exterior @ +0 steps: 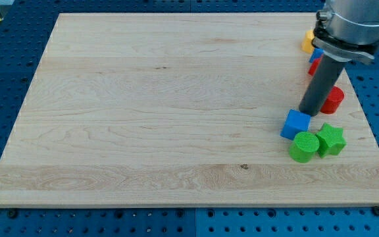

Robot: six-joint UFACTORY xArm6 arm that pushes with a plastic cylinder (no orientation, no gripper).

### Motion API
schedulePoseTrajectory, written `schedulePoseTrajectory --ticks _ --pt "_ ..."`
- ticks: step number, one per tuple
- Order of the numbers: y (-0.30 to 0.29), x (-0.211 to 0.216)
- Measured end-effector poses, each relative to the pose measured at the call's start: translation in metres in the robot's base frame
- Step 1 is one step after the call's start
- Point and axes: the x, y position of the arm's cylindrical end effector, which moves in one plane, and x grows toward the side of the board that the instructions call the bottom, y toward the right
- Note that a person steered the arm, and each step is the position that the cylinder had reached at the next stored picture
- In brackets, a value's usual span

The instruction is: Move your arm to the right of the green star

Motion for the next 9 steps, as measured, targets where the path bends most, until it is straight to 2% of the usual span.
schedulePoseTrajectory --ticks 2,3,5,7,9 --pt "0.031 0.000" --pt "0.012 0.006" --pt "0.072 0.023" --pt "0.102 0.026" --pt "0.102 0.069"
